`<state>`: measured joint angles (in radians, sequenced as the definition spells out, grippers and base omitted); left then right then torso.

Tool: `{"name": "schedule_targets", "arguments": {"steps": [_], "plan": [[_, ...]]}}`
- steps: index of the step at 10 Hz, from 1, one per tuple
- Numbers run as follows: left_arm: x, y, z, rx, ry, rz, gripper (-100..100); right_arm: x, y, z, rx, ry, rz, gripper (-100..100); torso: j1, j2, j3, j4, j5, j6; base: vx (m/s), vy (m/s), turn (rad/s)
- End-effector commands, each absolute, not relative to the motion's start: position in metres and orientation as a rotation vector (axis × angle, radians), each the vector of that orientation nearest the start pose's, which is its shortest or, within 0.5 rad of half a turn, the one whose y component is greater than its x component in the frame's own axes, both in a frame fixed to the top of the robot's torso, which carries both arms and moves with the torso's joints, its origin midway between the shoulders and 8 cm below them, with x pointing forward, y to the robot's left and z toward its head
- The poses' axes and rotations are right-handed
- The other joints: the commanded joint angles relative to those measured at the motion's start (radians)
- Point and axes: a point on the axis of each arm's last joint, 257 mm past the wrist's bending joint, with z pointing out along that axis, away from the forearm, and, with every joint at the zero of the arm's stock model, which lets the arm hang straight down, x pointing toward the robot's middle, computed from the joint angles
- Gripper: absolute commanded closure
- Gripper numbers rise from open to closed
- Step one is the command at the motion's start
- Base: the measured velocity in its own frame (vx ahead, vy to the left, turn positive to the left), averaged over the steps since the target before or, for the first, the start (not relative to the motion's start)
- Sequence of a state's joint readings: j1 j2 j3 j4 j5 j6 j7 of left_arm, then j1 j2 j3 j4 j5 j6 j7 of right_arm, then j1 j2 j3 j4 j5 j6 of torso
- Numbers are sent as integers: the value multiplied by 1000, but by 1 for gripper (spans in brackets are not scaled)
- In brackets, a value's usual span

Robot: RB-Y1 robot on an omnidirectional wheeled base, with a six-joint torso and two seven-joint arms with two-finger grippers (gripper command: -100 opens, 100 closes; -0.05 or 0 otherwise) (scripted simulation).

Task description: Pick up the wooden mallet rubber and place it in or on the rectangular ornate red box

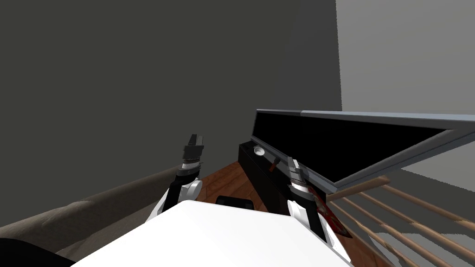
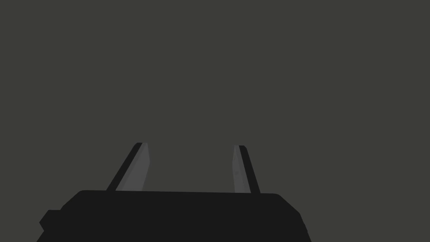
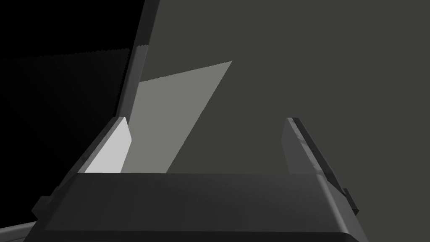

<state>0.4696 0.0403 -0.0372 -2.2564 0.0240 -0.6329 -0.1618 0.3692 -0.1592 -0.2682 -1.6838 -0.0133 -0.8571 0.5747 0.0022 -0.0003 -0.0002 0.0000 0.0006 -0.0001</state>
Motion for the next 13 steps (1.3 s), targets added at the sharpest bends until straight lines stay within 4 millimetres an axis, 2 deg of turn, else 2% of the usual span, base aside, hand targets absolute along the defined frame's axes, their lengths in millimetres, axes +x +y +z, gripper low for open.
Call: {"name": "schedule_targets", "arguments": {"steps": [1,2,3,4,5,6,9,10,13], "plan": [[328,260,47,-486,565,-1243,0,358,-407,-110,376,865,463,-100,0,0,0,0,0,0,13,30,59],[328,260,47,-486,565,-1243,0,356,-421,-115,372,868,399,-100,-1,0,0,0,0,1,20,35,159],[328,260,47,-486,565,-1243,0,356,-424,-123,381,882,389,-100,0,0,0,0,0,0,19,25,58],[328,260,47,-486,565,-1243,0,353,-437,-123,373,875,328,-100,-1,0,0,0,0,1,19,33,94],[328,260,47,-486,565,-1243,0,353,-440,-134,386,896,316,-100,-1,0,0,0,0,0,19,21,77],[328,260,47,-486,565,-1243,0,350,-455,-138,387,896,254,-100,-1,0,0,0,0,0,29,26,163],[328,260,47,-486,565,-1243,0,344,-475,-165,413,939,164,-100,-1,-1,-1,0,0,0,28,17,98],[328,260,47,-486,565,-1242,0,339,-489,-169,419,938,107,-100,-2,-1,-1,0,0,1,30,11,131],[328,260,47,-486,565,-1243,0,332,-506,-189,437,971,19,-100,-2,-1,-1,0,0,0,32,6,95]]}}
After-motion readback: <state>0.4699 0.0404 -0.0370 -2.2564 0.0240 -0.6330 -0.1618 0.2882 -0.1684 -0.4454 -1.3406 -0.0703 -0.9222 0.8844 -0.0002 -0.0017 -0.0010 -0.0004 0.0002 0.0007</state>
